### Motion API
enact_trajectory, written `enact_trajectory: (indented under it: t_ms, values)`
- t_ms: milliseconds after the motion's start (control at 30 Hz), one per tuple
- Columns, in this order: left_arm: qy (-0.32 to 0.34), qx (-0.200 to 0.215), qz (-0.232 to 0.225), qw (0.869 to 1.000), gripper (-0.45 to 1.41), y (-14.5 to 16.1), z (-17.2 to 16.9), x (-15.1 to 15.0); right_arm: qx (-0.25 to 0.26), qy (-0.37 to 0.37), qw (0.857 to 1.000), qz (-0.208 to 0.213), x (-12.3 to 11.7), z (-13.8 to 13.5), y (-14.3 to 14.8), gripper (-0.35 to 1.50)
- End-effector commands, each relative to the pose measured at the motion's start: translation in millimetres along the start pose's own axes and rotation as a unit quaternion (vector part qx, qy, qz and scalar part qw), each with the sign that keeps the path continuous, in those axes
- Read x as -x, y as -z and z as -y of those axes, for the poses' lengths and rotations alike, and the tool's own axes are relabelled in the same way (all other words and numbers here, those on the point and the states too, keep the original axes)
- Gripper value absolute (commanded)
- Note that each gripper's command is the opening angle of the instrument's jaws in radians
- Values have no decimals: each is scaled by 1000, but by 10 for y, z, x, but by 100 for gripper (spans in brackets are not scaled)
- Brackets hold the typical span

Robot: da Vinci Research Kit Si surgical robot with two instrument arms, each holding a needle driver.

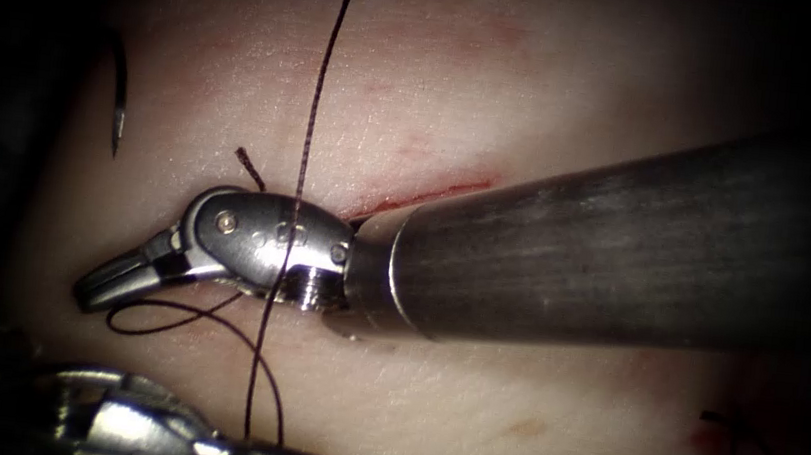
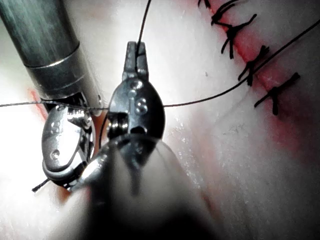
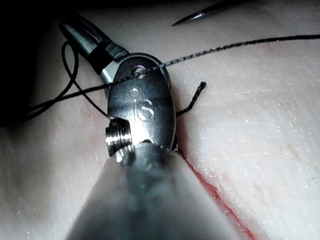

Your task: Wound Closure

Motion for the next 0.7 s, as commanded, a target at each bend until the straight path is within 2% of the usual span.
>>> enact_trajectory:
  t_ms: [33,133,200,267,367,500,700]
  values:
    - [-5,-3,5,1000,-45,-4,-1,3,-21,-8,1000,-3,13,14,-6,-35]
    - [-11,-23,-1,1000,-45,9,12,1,-61,-16,998,-8,23,33,-5,-35]
    - [-16,-36,-8,999,-45,14,18,-2,-63,-15,998,-12,27,38,-5,-35]
    - [-17,-51,-13,998,-45,20,23,-8,-45,-13,999,-18,33,42,-5,-35]
    - [-23,-53,-17,998,-45,24,23,-14,-18,-16,1000,-16,34,39,2,-35]
    - [-28,-75,-31,996,-45,36,30,-24,38,10,999,-30,32,38,16,-35]
    - [-29,-104,-47,993,-45,52,51,-39,88,27,996,-12,34,45,6,-35]
